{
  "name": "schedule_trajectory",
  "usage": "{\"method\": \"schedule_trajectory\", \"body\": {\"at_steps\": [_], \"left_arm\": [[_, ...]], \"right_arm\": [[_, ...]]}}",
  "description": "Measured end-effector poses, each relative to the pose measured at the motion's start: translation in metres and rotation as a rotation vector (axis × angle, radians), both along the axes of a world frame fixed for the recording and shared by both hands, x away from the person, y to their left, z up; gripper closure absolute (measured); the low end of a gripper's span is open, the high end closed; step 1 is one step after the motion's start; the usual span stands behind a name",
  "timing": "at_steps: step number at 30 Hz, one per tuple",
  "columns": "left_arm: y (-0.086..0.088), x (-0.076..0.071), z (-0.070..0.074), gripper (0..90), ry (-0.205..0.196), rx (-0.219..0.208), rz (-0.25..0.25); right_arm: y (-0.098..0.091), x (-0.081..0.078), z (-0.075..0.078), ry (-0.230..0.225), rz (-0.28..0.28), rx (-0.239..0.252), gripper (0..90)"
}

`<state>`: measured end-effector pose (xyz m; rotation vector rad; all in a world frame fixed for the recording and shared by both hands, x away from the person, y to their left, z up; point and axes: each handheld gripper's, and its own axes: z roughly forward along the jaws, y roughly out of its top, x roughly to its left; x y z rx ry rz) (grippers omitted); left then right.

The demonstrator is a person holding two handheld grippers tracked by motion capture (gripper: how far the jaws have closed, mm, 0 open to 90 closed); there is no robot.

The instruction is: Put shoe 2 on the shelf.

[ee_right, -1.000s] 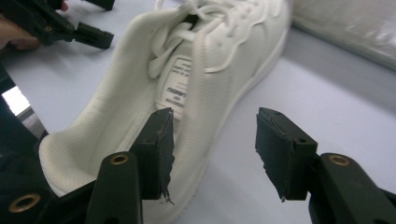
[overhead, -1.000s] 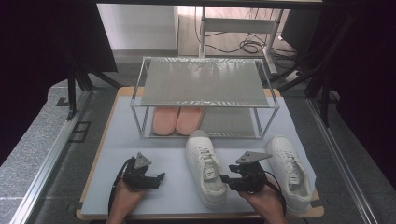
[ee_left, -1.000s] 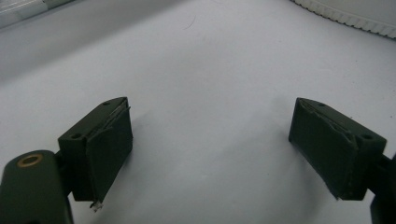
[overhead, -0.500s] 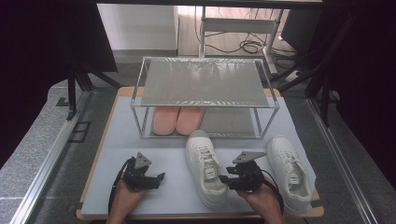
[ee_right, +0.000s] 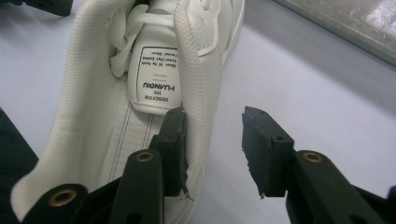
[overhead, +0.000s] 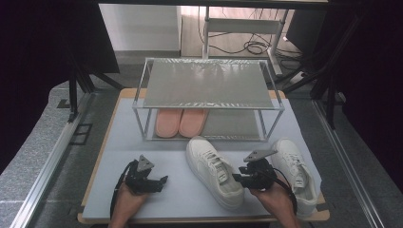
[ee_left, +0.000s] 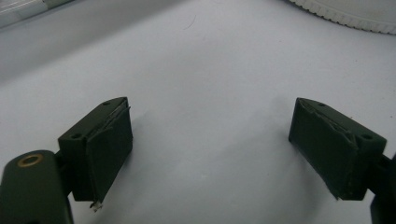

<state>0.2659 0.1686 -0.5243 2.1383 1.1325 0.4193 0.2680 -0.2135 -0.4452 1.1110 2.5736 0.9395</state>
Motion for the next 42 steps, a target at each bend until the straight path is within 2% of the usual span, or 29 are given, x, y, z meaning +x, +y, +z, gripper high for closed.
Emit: {"method": "schedule_trajectory", "body": {"at_steps": [5, 6, 8, 12, 14, 17, 18, 19, 20, 22, 23, 24, 25, 26, 35, 36, 40, 42], "left_arm": [[0.000, 0.000, 0.000, 13.5, -0.001, -0.001, 0.001], [0.000, 0.000, 0.000, 13.5, -0.001, -0.002, 0.002], [0.000, 0.000, 0.000, 13.5, -0.001, -0.002, 0.001], [0.000, 0.000, 0.000, 13.5, -0.001, -0.003, 0.002], [0.000, 0.000, 0.000, 13.5, -0.002, -0.006, 0.005], [0.000, 0.000, 0.000, 13.5, -0.002, -0.006, 0.005], [0.000, 0.000, 0.000, 13.5, -0.002, -0.006, 0.005], [0.000, 0.000, 0.000, 13.5, -0.002, -0.006, 0.005], [0.000, 0.000, 0.000, 13.5, -0.001, -0.003, 0.002], [0.000, 0.000, 0.000, 13.5, -0.001, -0.003, 0.002], [0.000, 0.000, 0.000, 13.5, -0.001, -0.003, 0.002], [0.000, 0.000, 0.000, 13.5, -0.001, -0.003, 0.002], [0.000, 0.000, 0.000, 13.5, -0.001, -0.003, 0.002], [0.000, 0.000, 0.000, 13.5, -0.001, -0.003, 0.002], [0.000, 0.000, 0.000, 13.5, -0.001, -0.004, 0.003], [0.000, 0.000, 0.000, 13.5, -0.001, -0.003, 0.003], [0.000, 0.000, 0.000, 13.5, -0.001, -0.004, 0.003], [0.000, 0.000, 0.000, 13.5, -0.001, -0.004, 0.003]], "right_arm": [[0.006, 0.001, -0.001, 0.010, 0.023, -0.025, 63.8], [0.008, 0.003, -0.003, 0.027, 0.030, -0.028, 64.8], [0.009, 0.004, -0.004, 0.031, 0.032, -0.033, 65.7], [0.010, 0.006, -0.004, 0.053, 0.029, -0.012, 75.7], [0.008, 0.008, -0.004, 0.087, 0.028, 0.017, 79.1], [0.006, 0.011, -0.004, 0.112, 0.035, 0.040, 79.9], [0.004, 0.014, -0.004, 0.145, 0.034, 0.064, 80.5], [0.004, 0.014, -0.004, 0.145, 0.034, 0.064, 80.5], [0.001, 0.017, -0.004, 0.173, 0.033, 0.092, 80.9], [0.000, 0.018, -0.004, 0.185, 0.032, 0.107, 81.0], [-0.002, 0.020, -0.005, 0.211, 0.027, 0.144, 81.1], [-0.002, 0.020, -0.005, 0.211, 0.027, 0.144, 81.1], [-0.003, 0.021, -0.005, 0.222, 0.028, 0.164, 81.1], [-0.005, 0.022, -0.006, 0.255, 0.024, 0.206, 81.3], [-0.013, 0.025, -0.003, 0.313, -0.020, 0.308, 81.8], [-0.014, 0.026, -0.002, 0.330, -0.027, 0.329, 82.2], [-0.016, 0.027, 0.000, 0.353, -0.026, 0.359, 82.5], [-0.017, 0.027, 0.002, 0.367, -0.018, 0.390, 82.4]]}}
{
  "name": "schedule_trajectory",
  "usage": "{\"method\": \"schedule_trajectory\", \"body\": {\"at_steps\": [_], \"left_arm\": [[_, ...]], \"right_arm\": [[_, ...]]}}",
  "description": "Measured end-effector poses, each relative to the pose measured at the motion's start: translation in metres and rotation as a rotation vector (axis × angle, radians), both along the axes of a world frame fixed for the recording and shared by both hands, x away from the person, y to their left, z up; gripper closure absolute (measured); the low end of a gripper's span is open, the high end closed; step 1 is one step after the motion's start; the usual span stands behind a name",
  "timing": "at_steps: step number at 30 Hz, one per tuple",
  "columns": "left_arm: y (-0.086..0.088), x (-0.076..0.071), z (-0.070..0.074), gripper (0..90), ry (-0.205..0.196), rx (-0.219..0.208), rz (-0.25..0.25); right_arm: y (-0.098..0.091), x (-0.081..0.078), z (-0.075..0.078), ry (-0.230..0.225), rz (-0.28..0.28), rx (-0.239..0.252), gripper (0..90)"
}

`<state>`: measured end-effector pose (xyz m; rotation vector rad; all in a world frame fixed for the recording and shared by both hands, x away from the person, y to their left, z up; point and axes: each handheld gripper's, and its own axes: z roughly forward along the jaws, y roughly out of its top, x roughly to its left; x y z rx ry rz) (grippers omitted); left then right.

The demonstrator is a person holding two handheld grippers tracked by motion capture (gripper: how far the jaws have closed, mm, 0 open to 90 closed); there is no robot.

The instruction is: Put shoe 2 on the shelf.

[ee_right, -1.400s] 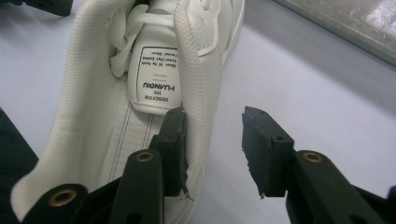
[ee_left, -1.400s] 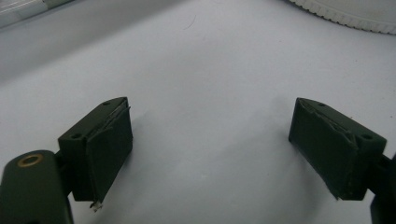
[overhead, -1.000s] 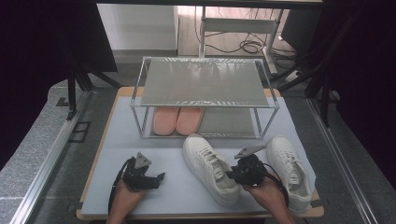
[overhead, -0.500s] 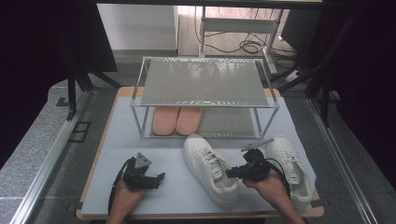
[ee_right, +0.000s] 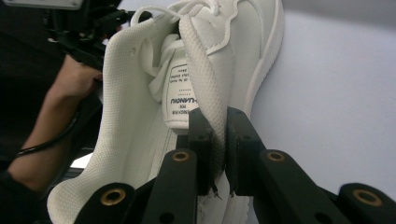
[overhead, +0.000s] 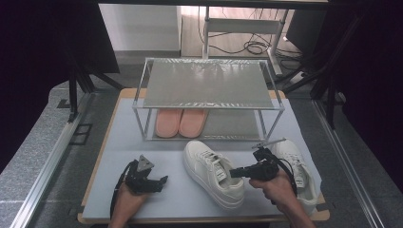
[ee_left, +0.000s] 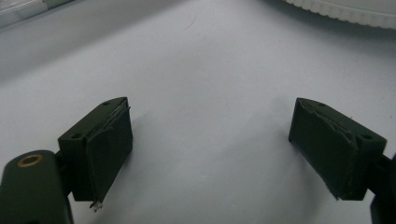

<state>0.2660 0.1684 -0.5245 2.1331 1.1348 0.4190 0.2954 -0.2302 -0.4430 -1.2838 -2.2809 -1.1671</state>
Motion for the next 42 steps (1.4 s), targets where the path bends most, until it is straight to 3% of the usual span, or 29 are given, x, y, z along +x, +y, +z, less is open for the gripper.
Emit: {"method": "schedule_trajectory", "body": {"at_steps": [11, 27, 39, 42], "left_arm": [[0.000, 0.000, 0.000, 13.5, -0.001, 0.001, -0.001], [0.000, 0.000, 0.000, 13.5, -0.003, -0.001, 0.002], [0.000, 0.000, 0.000, 13.5, -0.002, 0.000, 0.001], [0.000, 0.000, 0.000, 13.5, -0.002, -0.001, 0.000]], "right_arm": [[0.001, 0.001, 0.013, 0.018, 0.012, 0.094, 82.2], [-0.007, 0.013, 0.047, 0.028, 0.000, 0.256, 82.1], [-0.006, 0.019, 0.068, 0.017, 0.012, 0.305, 82.1], [-0.003, 0.022, 0.074, 0.025, 0.022, 0.344, 82.2]]}}
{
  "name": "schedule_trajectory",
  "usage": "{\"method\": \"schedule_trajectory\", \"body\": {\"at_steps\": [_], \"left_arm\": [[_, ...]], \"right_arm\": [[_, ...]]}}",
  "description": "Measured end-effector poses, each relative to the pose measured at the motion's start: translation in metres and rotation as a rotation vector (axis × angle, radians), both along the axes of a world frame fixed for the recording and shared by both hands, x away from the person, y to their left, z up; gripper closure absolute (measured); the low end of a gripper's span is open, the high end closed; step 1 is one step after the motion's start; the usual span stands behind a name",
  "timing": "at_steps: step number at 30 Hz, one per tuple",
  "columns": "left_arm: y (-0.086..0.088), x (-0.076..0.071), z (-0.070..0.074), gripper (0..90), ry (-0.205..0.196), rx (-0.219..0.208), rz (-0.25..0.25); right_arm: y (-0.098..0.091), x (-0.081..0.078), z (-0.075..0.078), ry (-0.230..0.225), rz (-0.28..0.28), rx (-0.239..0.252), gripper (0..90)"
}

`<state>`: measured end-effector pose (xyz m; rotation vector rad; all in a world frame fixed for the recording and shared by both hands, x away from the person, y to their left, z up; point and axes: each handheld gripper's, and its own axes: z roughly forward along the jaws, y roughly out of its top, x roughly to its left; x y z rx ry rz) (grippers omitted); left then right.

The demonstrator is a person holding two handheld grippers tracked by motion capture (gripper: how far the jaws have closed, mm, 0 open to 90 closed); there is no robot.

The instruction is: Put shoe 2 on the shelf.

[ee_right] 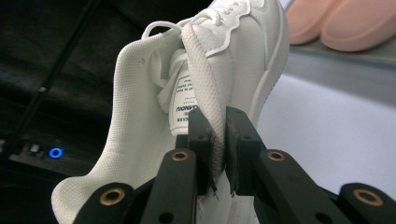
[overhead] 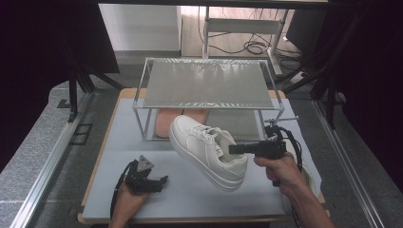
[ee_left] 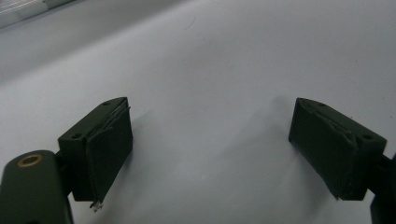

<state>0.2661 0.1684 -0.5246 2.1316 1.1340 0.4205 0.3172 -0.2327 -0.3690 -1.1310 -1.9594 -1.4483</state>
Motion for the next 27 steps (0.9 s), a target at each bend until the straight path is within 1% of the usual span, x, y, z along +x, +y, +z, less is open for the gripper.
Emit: {"method": "schedule_trajectory", "body": {"at_steps": [1, 2, 3, 5, 9, 10, 13, 18, 20, 23, 25, 27], "left_arm": [[0.000, 0.000, 0.000, 13.5, 0.000, 0.000, 0.000], [0.000, 0.000, 0.000, 13.5, 0.001, 0.001, -0.001], [0.000, 0.000, 0.000, 13.5, 0.001, 0.001, -0.001], [0.000, 0.000, 0.000, 13.5, 0.001, 0.001, 0.000], [0.000, 0.000, 0.000, 13.5, 0.001, 0.001, 0.000], [0.000, 0.000, 0.000, 13.5, 0.000, -0.004, 0.001], [0.000, 0.000, 0.000, 13.5, 0.000, -0.004, 0.002], [-0.001, 0.000, 0.000, 13.5, 0.001, -0.011, 0.005], [-0.001, 0.000, 0.000, 13.5, 0.001, -0.011, 0.005], [0.000, 0.000, 0.000, 13.5, 0.000, -0.007, 0.002], [0.000, 0.000, 0.000, 13.5, 0.000, -0.007, 0.002], [0.000, 0.000, 0.000, 13.5, 0.000, -0.007, 0.002]], "right_arm": [[0.000, 0.000, 0.000, 0.000, 0.000, 0.000, 82.2], [0.002, 0.002, 0.003, 0.000, 0.009, 0.020, 82.1], [0.002, 0.002, 0.003, 0.000, 0.009, 0.020, 82.1], [0.006, 0.004, 0.007, 0.001, 0.019, 0.042, 82.2], [0.009, 0.007, 0.010, 0.004, 0.026, 0.055, 82.2], [0.012, 0.008, 0.012, 0.008, 0.029, 0.070, 82.2], [0.014, 0.010, 0.014, 0.009, 0.033, 0.079, 82.1], [0.020, 0.015, 0.021, 0.007, 0.037, 0.114, 82.1], [0.022, 0.018, 0.027, -0.004, 0.033, 0.127, 82.1], [0.024, 0.021, 0.031, -0.011, 0.024, 0.133, 82.1], [0.026, 0.025, 0.036, -0.019, 0.006, 0.140, 82.1], [0.028, 0.027, 0.037, -0.022, 0.001, 0.141, 82.1]]}}
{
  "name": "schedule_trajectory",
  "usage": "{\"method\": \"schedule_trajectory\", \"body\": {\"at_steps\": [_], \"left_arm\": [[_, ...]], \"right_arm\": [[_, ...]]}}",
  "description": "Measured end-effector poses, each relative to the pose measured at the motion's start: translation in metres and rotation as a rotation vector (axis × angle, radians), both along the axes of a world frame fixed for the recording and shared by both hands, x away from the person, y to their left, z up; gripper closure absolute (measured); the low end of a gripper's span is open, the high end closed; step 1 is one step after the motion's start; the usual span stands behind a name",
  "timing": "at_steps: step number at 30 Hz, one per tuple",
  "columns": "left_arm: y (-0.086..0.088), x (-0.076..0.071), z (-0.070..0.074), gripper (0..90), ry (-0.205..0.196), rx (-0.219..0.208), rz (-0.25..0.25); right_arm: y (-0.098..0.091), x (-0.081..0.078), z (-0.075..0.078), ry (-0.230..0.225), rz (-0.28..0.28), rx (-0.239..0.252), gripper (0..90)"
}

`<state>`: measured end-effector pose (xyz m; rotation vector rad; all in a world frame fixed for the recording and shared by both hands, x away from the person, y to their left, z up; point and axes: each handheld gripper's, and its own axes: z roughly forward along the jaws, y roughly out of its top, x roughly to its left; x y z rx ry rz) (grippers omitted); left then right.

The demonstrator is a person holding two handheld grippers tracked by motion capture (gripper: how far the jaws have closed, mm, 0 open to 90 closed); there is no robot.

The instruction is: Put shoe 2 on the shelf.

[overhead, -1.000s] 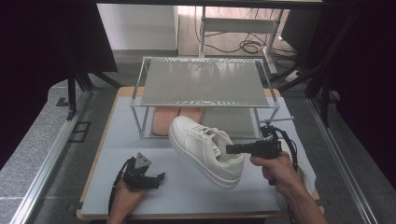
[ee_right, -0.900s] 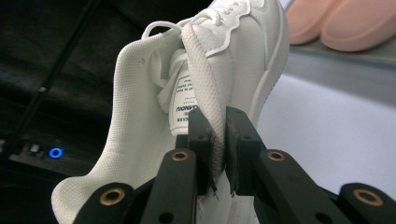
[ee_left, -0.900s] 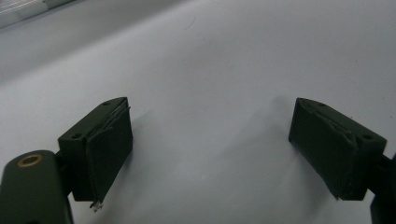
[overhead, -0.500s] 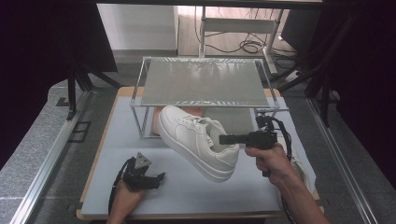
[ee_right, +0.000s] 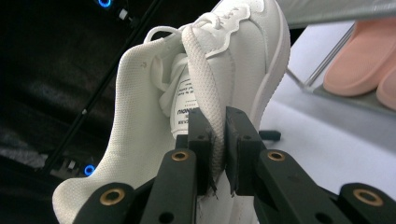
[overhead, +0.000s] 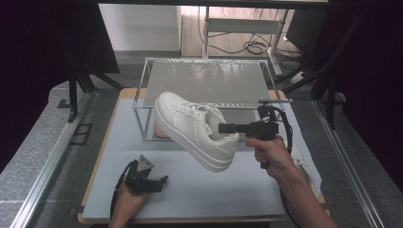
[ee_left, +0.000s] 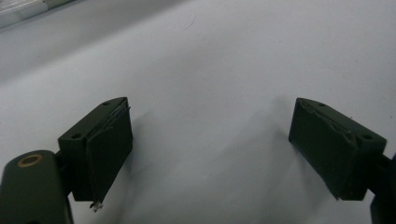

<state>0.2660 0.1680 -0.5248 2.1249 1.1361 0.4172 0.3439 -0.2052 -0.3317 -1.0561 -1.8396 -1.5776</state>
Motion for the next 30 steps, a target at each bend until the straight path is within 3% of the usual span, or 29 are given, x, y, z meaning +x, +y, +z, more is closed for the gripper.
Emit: {"method": "schedule_trajectory", "body": {"at_steps": [14, 24, 25, 30], "left_arm": [[0.000, 0.000, 0.000, 13.5, 0.000, 0.001, -0.002], [0.000, 0.000, 0.000, 13.5, -0.001, 0.005, -0.002], [0.000, 0.000, 0.000, 13.5, 0.000, 0.004, -0.002], [0.000, 0.000, 0.000, 13.5, -0.001, 0.006, -0.002]], "right_arm": [[0.018, 0.031, 0.009, -0.009, -0.120, -0.011, 82.1], [0.022, 0.059, 0.005, 0.001, -0.257, -0.041, 82.1], [0.023, 0.063, 0.005, -0.004, -0.287, -0.052, 82.0], [0.025, 0.071, 0.005, -0.019, -0.341, -0.088, 81.9]]}}
